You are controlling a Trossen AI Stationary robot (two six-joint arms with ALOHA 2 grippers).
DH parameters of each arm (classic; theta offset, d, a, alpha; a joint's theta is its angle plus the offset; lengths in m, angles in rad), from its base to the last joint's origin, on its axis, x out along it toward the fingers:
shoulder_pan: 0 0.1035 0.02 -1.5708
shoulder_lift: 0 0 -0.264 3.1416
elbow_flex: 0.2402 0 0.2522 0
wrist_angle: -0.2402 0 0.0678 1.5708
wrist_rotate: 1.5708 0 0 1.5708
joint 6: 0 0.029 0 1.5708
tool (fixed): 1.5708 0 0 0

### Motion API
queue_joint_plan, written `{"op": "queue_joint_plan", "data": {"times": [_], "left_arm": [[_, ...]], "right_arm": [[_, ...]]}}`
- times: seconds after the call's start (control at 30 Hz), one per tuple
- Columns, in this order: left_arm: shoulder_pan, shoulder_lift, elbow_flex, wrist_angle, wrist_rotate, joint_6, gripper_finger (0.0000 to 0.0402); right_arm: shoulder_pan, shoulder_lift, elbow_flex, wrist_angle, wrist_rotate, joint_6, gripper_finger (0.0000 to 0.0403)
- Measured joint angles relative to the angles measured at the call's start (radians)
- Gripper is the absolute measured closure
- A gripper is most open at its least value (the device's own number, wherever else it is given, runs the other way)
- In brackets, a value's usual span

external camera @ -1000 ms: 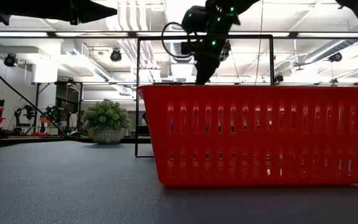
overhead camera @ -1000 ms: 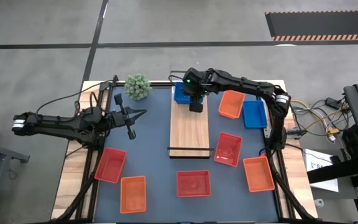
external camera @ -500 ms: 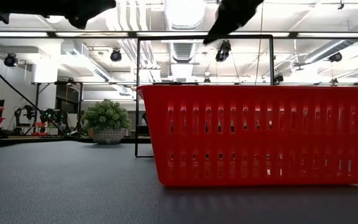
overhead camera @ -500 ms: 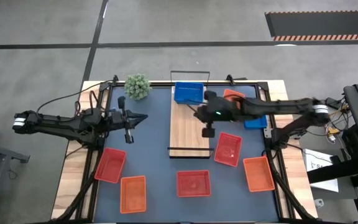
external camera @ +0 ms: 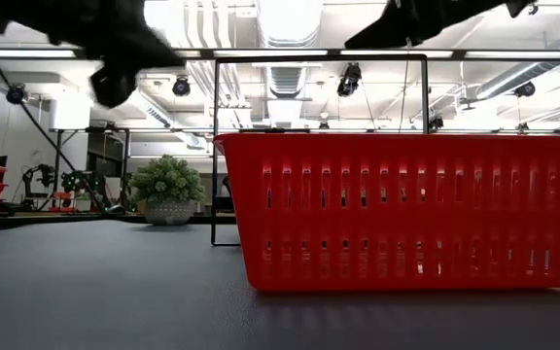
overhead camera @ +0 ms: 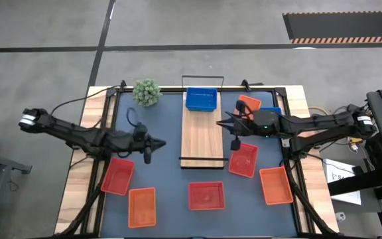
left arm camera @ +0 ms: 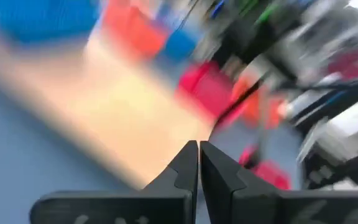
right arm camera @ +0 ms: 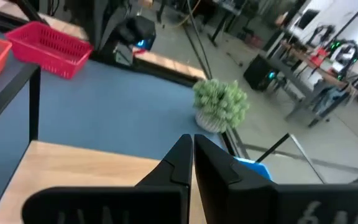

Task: Stack baskets on shelf by color
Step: Put the left red bin on the shelf

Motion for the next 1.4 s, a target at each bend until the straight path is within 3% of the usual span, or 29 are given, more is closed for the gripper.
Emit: {"op": "queue_joint_plan", "data": {"times": [0.07, 0.2, 0.3, 0.37, 0.53, 0.73, 1.17, 1.4], "left_arm": [[-0.039, 0.053, 0.083, -0.262, 0.025, -0.223, 0.0402], [-0.122, 0.192, 0.274, -0.769, 0.2, -0.59, 0.0402], [-0.16, 0.298, 0.378, -1.042, 0.298, -0.703, 0.0402], [-0.164, 0.36, 0.408, -1.126, 0.383, -0.716, 0.0402], [-0.162, 0.438, 0.418, -1.153, 0.495, -0.681, 0.0402], [-0.162, 0.422, 0.409, -1.152, 0.5, -0.686, 0.0396], [-0.163, 0.448, 0.282, -1.014, 0.501, -0.707, 0.0265], [-0.163, 0.462, 0.252, -1.011, 0.501, -0.699, 0.027]], "right_arm": [[0.0, -0.017, -0.015, 0.001, -0.001, -0.015, 0.0394], [0.0, -0.032, -0.033, -0.001, -0.002, -0.016, 0.0394], [0.0, -0.03, -0.033, -0.001, -0.003, -0.022, 0.0394], [0.0, -0.028, -0.033, -0.001, -0.003, -0.024, 0.0394], [0.0, -0.021, -0.034, -0.007, -0.003, -0.018, 0.0394], [0.0, -0.021, -0.034, -0.009, -0.003, -0.005, 0.0394], [0.0, -0.022, -0.034, -0.053, -0.003, -0.002, 0.0394], [0.0, -0.022, -0.034, -0.053, -0.003, -0.002, 0.0394]]}}
